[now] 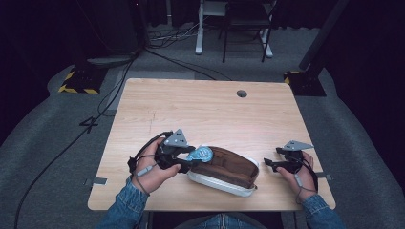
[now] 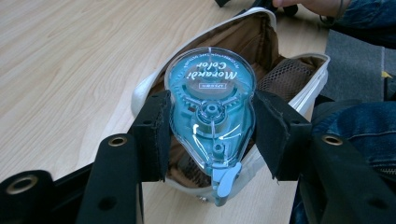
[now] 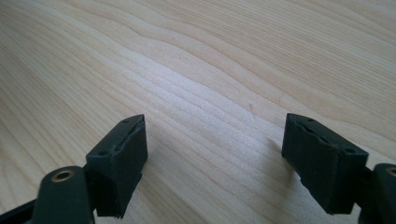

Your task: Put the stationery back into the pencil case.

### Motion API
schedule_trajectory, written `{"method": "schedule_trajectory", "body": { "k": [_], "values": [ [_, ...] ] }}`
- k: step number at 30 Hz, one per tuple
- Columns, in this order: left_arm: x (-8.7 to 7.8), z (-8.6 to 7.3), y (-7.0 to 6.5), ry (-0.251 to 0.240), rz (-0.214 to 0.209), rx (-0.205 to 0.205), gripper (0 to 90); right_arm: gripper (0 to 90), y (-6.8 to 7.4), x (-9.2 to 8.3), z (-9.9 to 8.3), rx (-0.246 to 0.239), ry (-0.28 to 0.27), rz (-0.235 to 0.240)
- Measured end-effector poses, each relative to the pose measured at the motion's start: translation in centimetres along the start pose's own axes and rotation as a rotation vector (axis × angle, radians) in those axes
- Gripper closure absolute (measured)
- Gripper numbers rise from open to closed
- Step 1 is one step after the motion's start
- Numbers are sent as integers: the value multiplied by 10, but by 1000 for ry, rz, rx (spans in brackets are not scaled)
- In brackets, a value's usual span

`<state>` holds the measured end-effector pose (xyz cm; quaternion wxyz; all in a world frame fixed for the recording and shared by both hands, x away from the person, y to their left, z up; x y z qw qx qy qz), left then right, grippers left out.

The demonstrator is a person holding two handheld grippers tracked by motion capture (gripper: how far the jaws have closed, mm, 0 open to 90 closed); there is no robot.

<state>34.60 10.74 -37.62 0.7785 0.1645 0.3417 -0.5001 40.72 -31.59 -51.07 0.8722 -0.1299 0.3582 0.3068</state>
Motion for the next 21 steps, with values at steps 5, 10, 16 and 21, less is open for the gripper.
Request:
{"method": "schedule_trajectory", "body": {
  "k": [5, 10, 16, 21],
  "values": [
    [9, 6, -4, 13, -22, 13, 491, 226, 0, 0, 0, 0, 0, 0],
    [18, 11, -5, 27, -47, 23, 491, 226, 0, 0, 0, 1, 0, 0],
    [29, 18, -8, 44, -72, 35, 491, 226, 0, 0, 0, 0, 0, 0],
    [39, 22, -10, 57, -91, 48, 491, 227, 0, 0, 0, 0, 0, 1]
  ]
}}
Point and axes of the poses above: each handheld gripper's, and its own axes: x roughly forward along the jaws, z roughly out of its top, y roughly to its left, the point moved 1 cm from there along x, roughly forward along the jaws, and after that the axes turned 3 degrees about y, right-handed, at the moved point
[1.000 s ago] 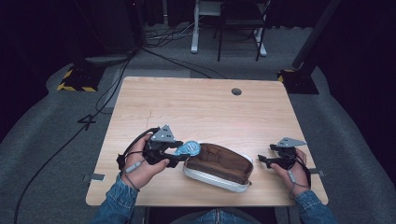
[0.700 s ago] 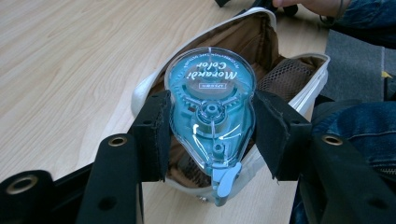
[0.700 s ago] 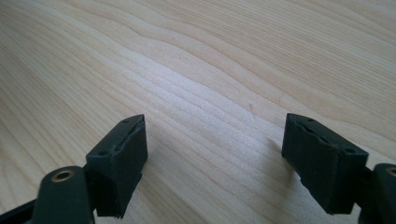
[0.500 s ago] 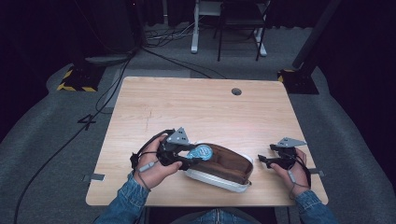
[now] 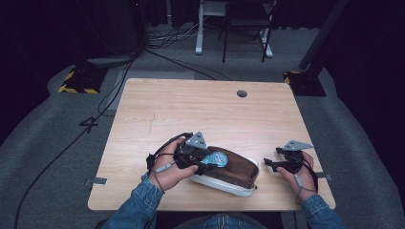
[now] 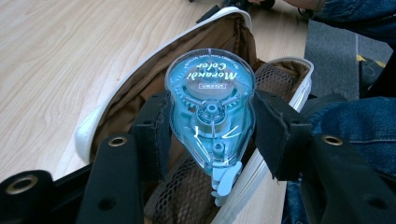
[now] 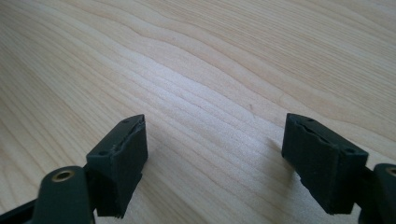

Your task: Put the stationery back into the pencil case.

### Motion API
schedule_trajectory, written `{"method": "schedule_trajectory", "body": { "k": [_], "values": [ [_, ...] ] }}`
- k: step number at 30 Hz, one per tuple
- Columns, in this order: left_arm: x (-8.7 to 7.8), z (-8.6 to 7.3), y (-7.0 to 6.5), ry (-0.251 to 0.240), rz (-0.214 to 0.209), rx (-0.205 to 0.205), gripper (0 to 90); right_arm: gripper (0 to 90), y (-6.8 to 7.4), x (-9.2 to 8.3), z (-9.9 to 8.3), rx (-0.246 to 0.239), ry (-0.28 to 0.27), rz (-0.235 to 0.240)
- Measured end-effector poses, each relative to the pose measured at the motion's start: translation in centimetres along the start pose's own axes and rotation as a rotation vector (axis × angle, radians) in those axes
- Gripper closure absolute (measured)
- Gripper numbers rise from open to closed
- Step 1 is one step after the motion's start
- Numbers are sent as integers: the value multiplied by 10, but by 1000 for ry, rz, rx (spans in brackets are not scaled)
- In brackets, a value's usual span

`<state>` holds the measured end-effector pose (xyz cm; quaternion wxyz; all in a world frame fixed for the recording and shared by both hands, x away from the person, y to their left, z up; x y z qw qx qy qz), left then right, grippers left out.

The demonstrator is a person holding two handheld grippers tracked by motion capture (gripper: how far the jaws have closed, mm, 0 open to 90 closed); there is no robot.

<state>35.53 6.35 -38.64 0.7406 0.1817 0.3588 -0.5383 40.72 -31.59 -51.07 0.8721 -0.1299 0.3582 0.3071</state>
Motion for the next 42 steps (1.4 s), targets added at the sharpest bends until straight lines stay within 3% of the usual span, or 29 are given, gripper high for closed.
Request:
{"method": "schedule_trajectory", "body": {
  "k": [17, 33, 42],
  "values": [
    [32, 5, 2, 65, -61, 6, 490, 228, 0, 0, 0, 0, 0, 0],
    [63, 5, 5, 104, -108, -16, 490, 228, 0, 0, 0, -1, -1, 4],
    [72, 3, 7, 123, -107, -10, 489, 229, 0, 0, 0, -1, -1, 4]
  ]
}}
Point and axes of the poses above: each handheld gripper's, and its own axes: x roughly forward along the jaws, z roughly out of its top, y roughly to its left, the point moved 1 cm from there along x, roughly forward along the jaws, and after that the axes turned 3 degrees about y, right-handed, at the moved point
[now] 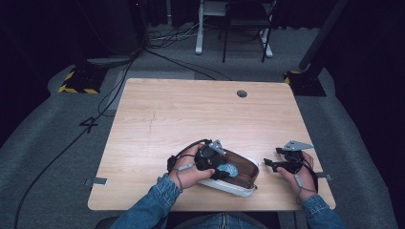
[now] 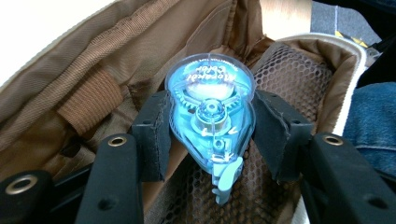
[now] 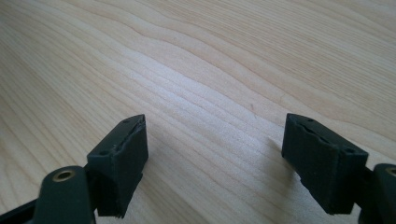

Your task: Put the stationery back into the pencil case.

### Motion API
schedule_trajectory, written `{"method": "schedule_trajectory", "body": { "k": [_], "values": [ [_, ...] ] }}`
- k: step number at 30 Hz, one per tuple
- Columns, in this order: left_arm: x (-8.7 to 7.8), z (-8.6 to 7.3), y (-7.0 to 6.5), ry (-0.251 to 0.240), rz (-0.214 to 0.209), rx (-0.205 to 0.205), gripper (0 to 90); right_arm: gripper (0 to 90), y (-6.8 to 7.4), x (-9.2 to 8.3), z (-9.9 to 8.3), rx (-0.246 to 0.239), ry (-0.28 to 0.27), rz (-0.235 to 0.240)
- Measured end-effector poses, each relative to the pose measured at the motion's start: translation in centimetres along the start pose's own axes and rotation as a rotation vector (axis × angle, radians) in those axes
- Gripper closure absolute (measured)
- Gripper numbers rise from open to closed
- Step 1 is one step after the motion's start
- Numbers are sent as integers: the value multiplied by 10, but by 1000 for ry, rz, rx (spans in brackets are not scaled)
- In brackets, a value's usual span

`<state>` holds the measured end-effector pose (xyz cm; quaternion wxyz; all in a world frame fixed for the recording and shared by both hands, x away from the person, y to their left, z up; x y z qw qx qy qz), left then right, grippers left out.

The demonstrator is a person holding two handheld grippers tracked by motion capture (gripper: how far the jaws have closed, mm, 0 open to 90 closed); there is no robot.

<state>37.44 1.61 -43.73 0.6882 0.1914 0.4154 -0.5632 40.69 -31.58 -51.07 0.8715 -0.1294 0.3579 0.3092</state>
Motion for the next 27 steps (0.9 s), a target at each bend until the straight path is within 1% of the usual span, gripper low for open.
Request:
{"method": "schedule_trajectory", "body": {
  "k": [1, 4, 5, 6, 7, 9, 14, 15, 16, 21, 25, 27],
  "values": [
    [1, 0, 0, 8, 3, -3, 489, 229, 0, 0, 0, 0, 0, 0],
    [6, -1, 1, 9, 6, -11, 485, 229, 0, 0, 0, 0, 0, 0],
    [7, -1, 1, 2, 10, -13, 455, 229, 0, 0, 0, 0, 0, 0],
    [7, -1, 1, 1, 20, -9, 378, 229, 0, 0, 0, 0, 0, 0],
    [7, 0, 0, 0, 25, -8, 349, 229, 0, 0, 0, 0, 0, 0],
    [5, 0, 0, -14, 35, -7, 328, 229, 0, 0, 0, 0, 0, 1],
    [-4, 0, -1, -46, 54, -8, 314, 229, 0, 0, 0, 1, 0, 0],
    [-7, 0, -1, -61, 61, -17, 312, 229, 0, 0, 0, 0, 0, 0],
    [-10, 0, -1, -72, 69, -17, 311, 229, 0, 0, 0, 1, 0, 1],
    [-20, 0, -1, -101, 94, -14, 295, 229, 0, 0, 0, 1, 0, 1],
    [-28, -2, 0, -122, 136, -5, 275, 229, 0, 0, 0, 1, 1, 1],
    [-33, -4, 0, -131, 148, -8, 271, 229, 0, 0, 0, 0, 1, 2]
  ]
}}
Point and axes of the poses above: each handheld gripper's, and its own axes: x roughly forward along the jaws, z roughly out of its top, y roughly to its left, the point moved 1 cm from there along x, roughly forward along the jaws, and after that the axes turned 3 degrees about y, right-handed, at the moved point
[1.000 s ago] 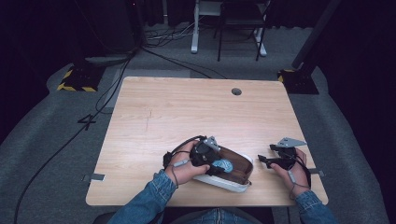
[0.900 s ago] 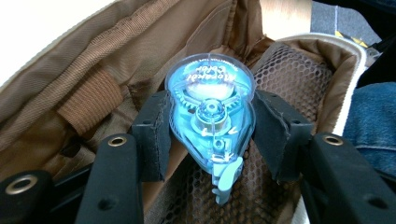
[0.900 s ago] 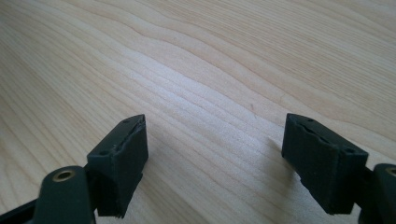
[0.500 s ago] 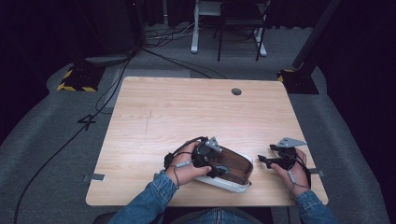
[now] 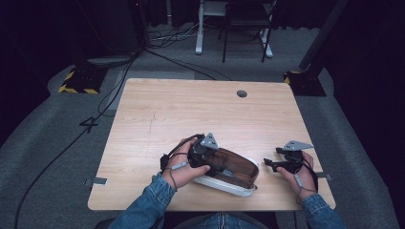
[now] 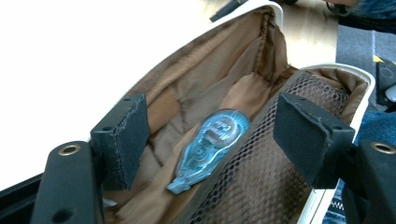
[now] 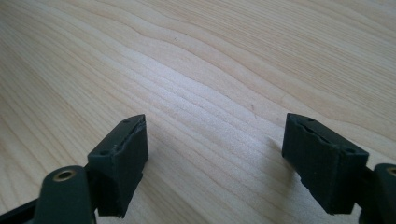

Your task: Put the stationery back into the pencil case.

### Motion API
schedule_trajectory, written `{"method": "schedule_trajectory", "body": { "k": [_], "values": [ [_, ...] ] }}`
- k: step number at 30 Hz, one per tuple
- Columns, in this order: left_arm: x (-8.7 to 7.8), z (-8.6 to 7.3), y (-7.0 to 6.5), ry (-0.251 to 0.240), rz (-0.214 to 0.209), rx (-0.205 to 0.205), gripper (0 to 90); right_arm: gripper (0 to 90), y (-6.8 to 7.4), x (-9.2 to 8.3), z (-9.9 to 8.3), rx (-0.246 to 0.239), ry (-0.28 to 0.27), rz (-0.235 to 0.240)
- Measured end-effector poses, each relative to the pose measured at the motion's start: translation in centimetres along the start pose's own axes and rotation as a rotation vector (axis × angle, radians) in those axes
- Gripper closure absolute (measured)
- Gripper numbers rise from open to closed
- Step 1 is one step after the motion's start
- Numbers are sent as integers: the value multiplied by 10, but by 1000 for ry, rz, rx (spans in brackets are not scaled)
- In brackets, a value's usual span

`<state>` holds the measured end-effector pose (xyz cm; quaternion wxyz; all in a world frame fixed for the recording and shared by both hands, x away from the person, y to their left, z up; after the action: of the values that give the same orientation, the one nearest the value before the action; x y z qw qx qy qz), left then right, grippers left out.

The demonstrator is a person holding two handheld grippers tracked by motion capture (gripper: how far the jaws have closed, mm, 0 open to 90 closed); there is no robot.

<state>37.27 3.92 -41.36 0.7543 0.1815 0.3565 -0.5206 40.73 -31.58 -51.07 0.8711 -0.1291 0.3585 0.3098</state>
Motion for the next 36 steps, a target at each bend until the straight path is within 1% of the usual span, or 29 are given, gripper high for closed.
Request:
{"method": "schedule_trajectory", "body": {
  "k": [5, 9, 10, 12, 17, 20, 21, 25, 26, 29, 30, 31, 32, 36],
  "values": [
    [-16, -5, 5, -34, 47, 1, 251, 228, 0, 1, 1, -3, 1, 1],
    [-30, -10, 10, -50, 104, 11, 226, 228, -1, 1, 1, -5, 0, 3],
    [-34, -13, 12, -51, 127, 3, 224, 226, -1, 2, 2, -6, 0, 6],
    [-40, -17, 17, -58, 157, -8, 220, 226, -2, 3, 3, -13, -1, 14],
    [-52, -30, 29, -64, 214, -37, 213, 227, -2, 4, 4, -12, 1, 10],
    [-59, -38, 34, -70, 235, -61, 211, 228, -2, 4, 4, -9, 0, 7],
    [-62, -42, 35, -70, 243, -70, 209, 228, -2, 4, 4, -8, 0, 6],
    [-70, -56, 44, -58, 296, -100, 204, 228, -2, 4, 4, -8, 0, 6],
    [-72, -59, 47, -56, 304, -104, 204, 228, -2, 4, 4, -8, 0, 6],
    [-76, -69, 54, -58, 328, -131, 203, 229, -2, 4, 4, -7, 0, 6],
    [-77, -72, 55, -60, 328, -139, 202, 229, -2, 4, 4, -7, 0, 7],
    [-78, -76, 58, -56, 340, -146, 201, 229, -2, 4, 4, -6, 0, 6],
    [-79, -80, 60, -52, 354, -150, 200, 229, -2, 4, 4, -6, 0, 6],
    [-80, -93, 67, -37, 375, -162, 196, 229, -2, 4, 4, -6, 0, 6]
  ]
}}
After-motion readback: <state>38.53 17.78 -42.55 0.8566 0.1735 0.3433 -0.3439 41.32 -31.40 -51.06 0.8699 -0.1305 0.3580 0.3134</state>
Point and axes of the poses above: each handheld gripper's, and its own axes: x roughly forward along the jaws, z roughly out of its top, y roughly to its left, the point moved 1 cm from there along x, roughly forward along the jaws, and after that the axes turned 3 degrees about y, right-handed, at the moved point
